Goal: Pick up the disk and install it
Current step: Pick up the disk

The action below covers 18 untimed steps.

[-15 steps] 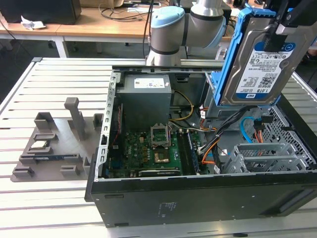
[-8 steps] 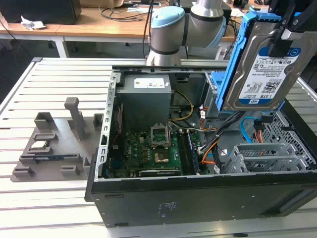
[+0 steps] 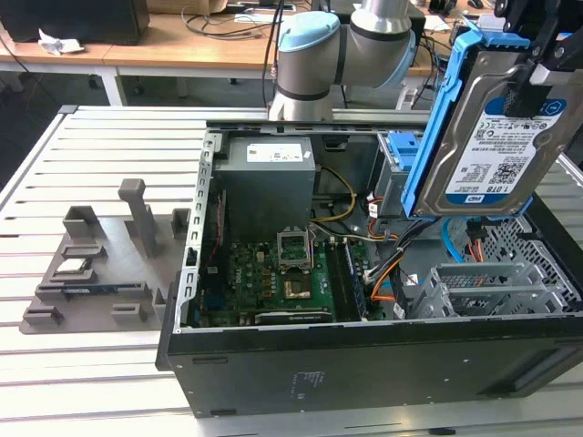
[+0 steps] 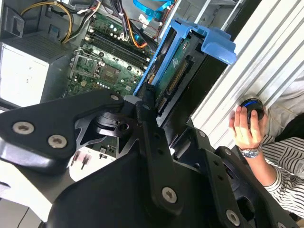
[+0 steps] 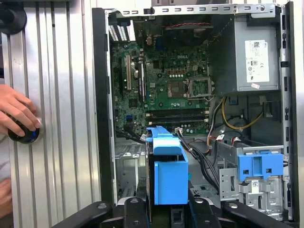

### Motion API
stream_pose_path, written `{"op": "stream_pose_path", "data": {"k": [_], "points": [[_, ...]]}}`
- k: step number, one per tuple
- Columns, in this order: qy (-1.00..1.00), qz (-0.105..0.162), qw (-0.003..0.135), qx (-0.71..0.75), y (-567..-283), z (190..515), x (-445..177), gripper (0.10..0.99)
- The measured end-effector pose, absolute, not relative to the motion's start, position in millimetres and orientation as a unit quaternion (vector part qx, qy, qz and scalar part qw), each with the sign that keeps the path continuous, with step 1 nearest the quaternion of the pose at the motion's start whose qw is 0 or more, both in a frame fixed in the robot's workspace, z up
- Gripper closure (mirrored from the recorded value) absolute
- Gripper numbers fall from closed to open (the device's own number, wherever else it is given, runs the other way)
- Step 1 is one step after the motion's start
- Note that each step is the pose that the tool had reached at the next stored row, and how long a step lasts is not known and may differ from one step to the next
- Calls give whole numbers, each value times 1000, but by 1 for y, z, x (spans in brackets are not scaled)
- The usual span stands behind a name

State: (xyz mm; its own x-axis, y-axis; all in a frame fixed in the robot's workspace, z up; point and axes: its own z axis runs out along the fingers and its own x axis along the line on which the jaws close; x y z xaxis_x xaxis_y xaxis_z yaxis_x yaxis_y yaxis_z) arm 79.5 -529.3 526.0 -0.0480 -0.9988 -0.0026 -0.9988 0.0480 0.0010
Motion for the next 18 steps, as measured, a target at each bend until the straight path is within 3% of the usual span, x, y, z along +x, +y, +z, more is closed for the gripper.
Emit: {"op": "stream_pose_path", "data": {"k": [18], "points": [[724, 0, -1, -690, -551, 526, 79, 725]]}}
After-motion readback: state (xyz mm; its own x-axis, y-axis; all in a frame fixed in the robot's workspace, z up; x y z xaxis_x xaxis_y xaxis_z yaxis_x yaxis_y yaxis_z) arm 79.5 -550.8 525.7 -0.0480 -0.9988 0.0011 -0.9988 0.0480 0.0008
